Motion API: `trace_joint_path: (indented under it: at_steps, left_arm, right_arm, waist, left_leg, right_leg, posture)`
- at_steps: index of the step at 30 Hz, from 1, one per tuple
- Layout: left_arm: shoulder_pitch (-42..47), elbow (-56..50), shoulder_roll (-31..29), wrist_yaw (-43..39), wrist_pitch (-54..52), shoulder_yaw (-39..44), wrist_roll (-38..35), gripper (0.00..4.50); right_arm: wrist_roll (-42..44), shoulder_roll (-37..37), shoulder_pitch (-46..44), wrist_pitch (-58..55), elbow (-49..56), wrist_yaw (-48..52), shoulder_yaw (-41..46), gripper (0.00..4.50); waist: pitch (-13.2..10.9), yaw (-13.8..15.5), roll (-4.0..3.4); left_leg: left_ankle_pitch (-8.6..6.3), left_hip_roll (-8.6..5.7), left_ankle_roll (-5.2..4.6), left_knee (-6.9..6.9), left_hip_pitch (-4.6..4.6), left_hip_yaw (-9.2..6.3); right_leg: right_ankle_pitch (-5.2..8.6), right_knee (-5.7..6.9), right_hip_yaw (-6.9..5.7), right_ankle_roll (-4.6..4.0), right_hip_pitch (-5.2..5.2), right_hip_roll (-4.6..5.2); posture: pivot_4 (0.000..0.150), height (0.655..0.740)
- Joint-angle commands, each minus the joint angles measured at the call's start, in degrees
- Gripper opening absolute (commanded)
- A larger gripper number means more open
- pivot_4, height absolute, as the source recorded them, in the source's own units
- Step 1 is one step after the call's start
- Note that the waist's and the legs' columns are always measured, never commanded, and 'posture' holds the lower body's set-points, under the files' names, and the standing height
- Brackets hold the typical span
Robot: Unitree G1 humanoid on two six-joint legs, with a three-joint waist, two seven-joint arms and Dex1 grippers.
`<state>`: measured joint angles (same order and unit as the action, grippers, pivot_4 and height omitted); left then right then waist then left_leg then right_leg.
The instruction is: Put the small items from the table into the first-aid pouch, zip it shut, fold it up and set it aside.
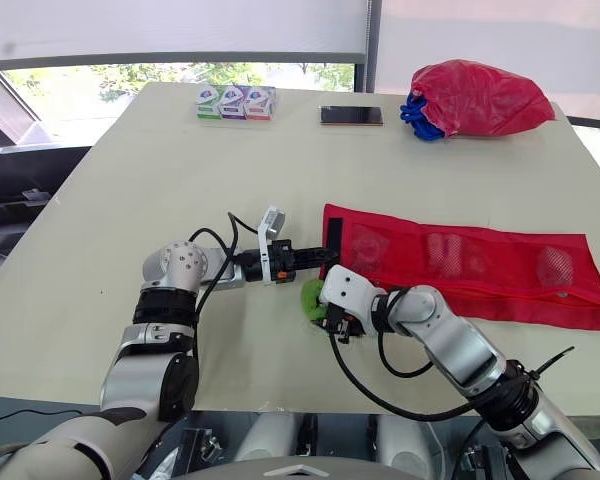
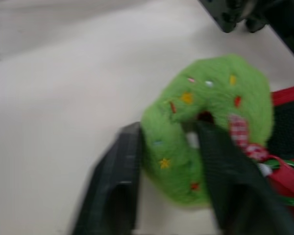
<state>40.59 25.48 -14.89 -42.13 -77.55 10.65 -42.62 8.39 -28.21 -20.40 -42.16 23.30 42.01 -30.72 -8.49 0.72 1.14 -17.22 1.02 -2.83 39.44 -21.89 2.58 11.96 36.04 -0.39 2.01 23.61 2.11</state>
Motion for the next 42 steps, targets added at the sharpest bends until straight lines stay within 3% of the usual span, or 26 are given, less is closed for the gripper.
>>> trace_joint_path:
  at_steps: [1, 5, 12, 19, 30, 42]
  left_arm:
    - [0.90, -0.34, 0.02, -0.84, 1.06, -0.11, -0.26, 0.00]
    - [0.65, -0.20, -0.10, -1.31, 1.83, -0.56, 0.12, 0.00]
    - [-0.49, -0.27, -2.74, -4.13, 3.65, -2.29, 1.28, 0.00]
    - [-0.89, 1.81, -7.33, -7.56, 7.75, -4.68, 4.07, 0.00]
    - [0.67, 4.97, -10.15, -10.35, 11.35, -6.26, 6.46, 0.00]
    - [0.96, 7.30, -14.89, -13.44, 15.36, -6.74, 9.63, 0.00]
  right_arm:
    - [-0.43, -1.10, 0.76, -0.87, 1.09, 0.20, 0.40, 0.09]
    - [-0.04, -2.14, 0.71, -0.09, 2.99, 0.20, 2.79, 0.09]
    - [11.30, 4.16, 6.06, -1.26, 10.06, -2.61, 16.97, 0.09]
    - [22.48, 11.54, 17.48, -3.77, 14.88, -11.58, 35.02, 0.09]
    - [39.12, 20.88, 26.30, -2.53, 13.72, -23.06, 49.70, 0.09]
    - [46.07, 17.78, 30.97, 3.62, 8.69, -28.88, 61.12, 0.09]
  waist:
    - [0.00, 0.00, 0.00]
    - [0.00, 0.03, 0.00]
    - [-0.01, -0.20, -0.01]
    - [0.00, -0.32, -0.02]
    - [0.00, -1.39, -0.03]
    - [-0.01, -1.52, -0.04]
  left_leg:
    - [0.00, 0.00, 0.00, 0.00, 0.00, 0.00]
    - [0.00, -0.01, 0.00, 0.00, -0.01, 0.00]
    - [0.00, 0.02, 0.01, -0.06, 0.00, -0.03]
    - [0.00, 0.04, 0.01, -0.09, 0.02, 0.01]
    - [-0.07, 0.12, -0.12, -0.09, 0.15, 0.01]
    - [-0.07, 0.17, -0.12, -0.12, 0.13, 0.09]
  right_leg:
    - [0.00, 0.00, 0.00, 0.00, 0.00, 0.00]
    - [-0.01, -0.01, -0.01, 0.01, 0.00, 0.01]
    - [-0.01, -0.01, -0.05, 0.02, 0.01, 0.02]
    - [0.03, 0.00, -0.02, -0.05, 0.01, 0.04]
    - [0.12, 0.26, 0.07, -0.21, 0.02, 0.22]
    - [0.13, 0.30, 0.23, -0.22, 0.13, 0.16]
  posture:
    - [0.150, 0.7400]
    - [0.150, 0.7400]
    - [0.150, 0.7400]
    - [0.150, 0.7400]
    - [0.150, 0.7400]
    - [0.150, 0.7400]
